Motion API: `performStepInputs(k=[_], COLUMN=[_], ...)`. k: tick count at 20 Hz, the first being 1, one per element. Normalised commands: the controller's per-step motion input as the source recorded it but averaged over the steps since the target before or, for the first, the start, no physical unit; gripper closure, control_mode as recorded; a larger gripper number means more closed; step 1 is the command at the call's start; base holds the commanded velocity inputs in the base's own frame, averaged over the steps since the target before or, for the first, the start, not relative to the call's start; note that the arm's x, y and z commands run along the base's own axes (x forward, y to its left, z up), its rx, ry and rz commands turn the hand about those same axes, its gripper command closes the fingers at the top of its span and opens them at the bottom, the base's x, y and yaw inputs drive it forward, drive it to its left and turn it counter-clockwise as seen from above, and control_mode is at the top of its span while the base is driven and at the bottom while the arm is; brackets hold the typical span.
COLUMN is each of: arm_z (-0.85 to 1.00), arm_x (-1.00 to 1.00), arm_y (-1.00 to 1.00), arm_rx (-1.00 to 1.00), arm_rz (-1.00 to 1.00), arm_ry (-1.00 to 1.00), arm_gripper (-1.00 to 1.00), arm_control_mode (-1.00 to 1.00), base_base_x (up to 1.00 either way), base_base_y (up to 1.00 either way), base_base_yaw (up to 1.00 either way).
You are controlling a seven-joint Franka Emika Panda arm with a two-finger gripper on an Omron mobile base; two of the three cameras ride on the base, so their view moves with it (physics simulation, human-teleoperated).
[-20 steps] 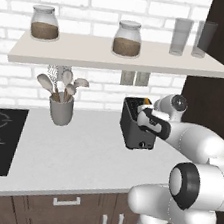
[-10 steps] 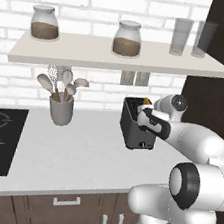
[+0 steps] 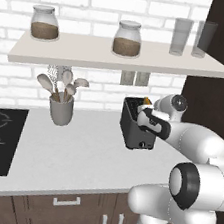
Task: Start the toaster. Once the lever pops up, take the bread to the plate on the dining counter.
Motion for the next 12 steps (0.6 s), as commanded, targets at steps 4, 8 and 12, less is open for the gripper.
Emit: performStepInputs(k=[4, 8, 12], arm_z=[0.0, 0.0, 0.0], arm_x=[0.0, 0.0, 0.0], arm_y=[0.0, 0.0, 0.0], arm_rx=[0.0, 0.0, 0.0], arm_rz=[0.0, 0.0, 0.0], arm_ry=[0.0, 0.0, 0.0], arm_gripper=[-1.0, -1.0, -1.0], arm_control_mode=[-1.0, -1.0, -1.0], base_base_x=[0.0, 0.0, 0.0], base_base_y=[0.0, 0.0, 0.0], base_base_yaw=[0.0, 0.0, 0.0])
